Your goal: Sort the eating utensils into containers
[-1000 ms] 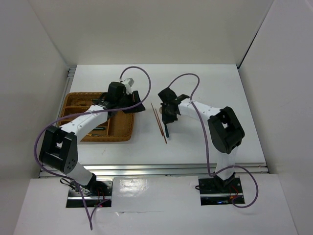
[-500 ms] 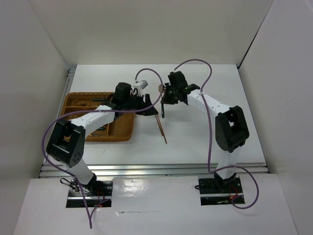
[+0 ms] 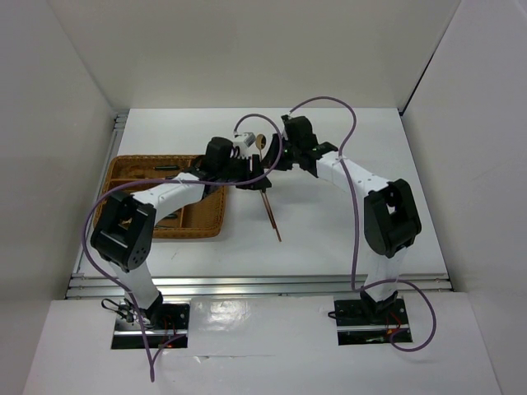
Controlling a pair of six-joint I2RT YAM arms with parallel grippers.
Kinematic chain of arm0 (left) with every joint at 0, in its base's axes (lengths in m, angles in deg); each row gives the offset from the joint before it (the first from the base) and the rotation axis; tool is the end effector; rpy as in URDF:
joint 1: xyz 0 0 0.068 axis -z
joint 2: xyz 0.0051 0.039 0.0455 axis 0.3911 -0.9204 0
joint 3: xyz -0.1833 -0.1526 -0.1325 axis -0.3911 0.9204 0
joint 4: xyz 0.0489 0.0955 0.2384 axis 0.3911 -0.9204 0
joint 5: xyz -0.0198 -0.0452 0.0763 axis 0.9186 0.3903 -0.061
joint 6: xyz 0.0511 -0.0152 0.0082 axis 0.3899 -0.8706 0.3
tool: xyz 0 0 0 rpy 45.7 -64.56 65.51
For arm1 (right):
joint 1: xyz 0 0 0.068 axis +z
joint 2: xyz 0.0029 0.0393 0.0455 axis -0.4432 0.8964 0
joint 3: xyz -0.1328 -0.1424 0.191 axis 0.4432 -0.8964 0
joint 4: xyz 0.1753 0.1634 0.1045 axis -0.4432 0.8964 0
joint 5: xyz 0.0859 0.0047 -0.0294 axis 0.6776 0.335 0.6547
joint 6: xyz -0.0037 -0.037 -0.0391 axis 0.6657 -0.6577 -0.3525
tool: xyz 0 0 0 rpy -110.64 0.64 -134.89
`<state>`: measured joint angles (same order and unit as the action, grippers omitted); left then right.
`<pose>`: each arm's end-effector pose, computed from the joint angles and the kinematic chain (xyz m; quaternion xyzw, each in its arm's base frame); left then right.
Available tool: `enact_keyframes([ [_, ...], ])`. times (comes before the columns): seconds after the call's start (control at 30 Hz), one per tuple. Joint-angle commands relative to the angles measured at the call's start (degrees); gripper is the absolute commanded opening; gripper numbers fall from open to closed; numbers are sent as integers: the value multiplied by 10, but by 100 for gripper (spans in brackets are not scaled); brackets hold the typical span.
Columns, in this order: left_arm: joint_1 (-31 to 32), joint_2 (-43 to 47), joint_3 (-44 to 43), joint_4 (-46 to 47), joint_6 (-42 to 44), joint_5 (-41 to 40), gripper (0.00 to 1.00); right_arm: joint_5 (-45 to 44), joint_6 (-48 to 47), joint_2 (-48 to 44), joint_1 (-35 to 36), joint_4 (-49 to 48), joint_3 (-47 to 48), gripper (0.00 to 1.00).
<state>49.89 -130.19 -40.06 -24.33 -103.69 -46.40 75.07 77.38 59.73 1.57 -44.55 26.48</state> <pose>0.3479 -0.1938 0.2409 0.1021 0.8367 -0.4056 0.3535 0.3749 0.2074 0.2620 -0.0041 0.8937 0.3101 0.3241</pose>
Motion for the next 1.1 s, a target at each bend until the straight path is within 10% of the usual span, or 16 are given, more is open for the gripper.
enact_keyframes([
  [0.0,-2,-19,-23,25,-12,-34,61,43,25,-42,4,-64,-10,0],
  [0.4,-2,-19,-28,37,-33,-84,26,52,31,-40,9,-66,-30,0],
  [0.7,-41,23,24,54,-102,-116,23,58,20,-60,-11,-38,-23,39],
  [1.07,-133,196,155,13,-230,-233,23,16,-1,-149,-48,-32,-70,44],
])
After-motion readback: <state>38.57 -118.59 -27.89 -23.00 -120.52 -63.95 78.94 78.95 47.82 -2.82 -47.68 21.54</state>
